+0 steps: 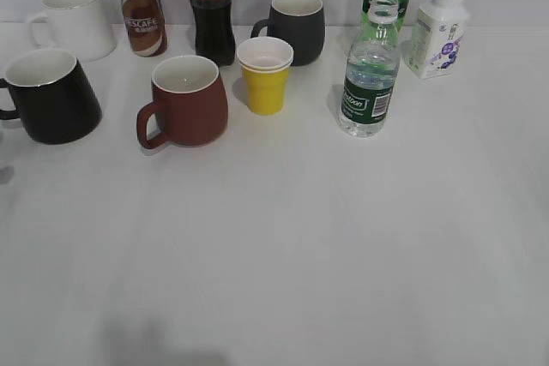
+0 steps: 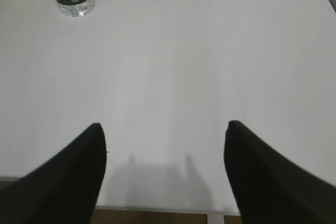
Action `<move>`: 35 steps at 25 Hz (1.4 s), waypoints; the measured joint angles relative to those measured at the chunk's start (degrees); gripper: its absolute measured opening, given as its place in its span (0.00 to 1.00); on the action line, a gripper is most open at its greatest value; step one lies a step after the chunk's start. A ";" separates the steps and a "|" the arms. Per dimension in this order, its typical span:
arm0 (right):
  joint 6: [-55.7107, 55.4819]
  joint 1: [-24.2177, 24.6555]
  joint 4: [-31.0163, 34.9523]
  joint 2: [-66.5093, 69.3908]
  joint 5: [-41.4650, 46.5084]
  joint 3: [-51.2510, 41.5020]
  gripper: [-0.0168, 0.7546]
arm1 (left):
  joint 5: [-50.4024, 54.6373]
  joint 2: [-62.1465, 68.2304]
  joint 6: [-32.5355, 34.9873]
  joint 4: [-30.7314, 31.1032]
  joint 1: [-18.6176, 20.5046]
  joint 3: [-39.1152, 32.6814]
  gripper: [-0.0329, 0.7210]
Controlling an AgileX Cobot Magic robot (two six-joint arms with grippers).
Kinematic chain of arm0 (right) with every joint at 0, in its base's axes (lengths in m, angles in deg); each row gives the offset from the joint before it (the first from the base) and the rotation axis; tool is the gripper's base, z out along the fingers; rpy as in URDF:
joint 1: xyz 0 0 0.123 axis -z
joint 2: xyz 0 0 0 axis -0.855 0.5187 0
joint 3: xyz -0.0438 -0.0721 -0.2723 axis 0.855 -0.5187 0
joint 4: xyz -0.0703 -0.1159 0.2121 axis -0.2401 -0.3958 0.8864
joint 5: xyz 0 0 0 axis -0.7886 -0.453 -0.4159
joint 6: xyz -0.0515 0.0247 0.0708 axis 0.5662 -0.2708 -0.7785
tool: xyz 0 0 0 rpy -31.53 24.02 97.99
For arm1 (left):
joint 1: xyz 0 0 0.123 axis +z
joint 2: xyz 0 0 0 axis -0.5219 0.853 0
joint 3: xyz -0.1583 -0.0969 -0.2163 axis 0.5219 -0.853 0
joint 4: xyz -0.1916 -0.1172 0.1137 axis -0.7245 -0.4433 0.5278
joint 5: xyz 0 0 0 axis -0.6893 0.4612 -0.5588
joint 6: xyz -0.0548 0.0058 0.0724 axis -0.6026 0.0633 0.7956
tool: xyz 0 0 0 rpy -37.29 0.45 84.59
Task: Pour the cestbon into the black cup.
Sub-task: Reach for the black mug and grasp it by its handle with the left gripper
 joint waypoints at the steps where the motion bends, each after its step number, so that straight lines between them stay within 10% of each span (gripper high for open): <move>1: 0.00 0.00 0.00 0.00 0.00 0.00 0.70 | -0.39 0.68 -0.38 4.18 1.45 0.51 0.58; 8: 0.00 0.00 0.00 0.00 0.00 0.00 0.70 | -0.91 3.75 -0.91 12.34 3.46 3.28 0.58; 35: -0.06 0.00 0.00 0.00 0.00 0.00 0.70 | 2.34 6.70 0.99 7.76 0.98 9.55 0.54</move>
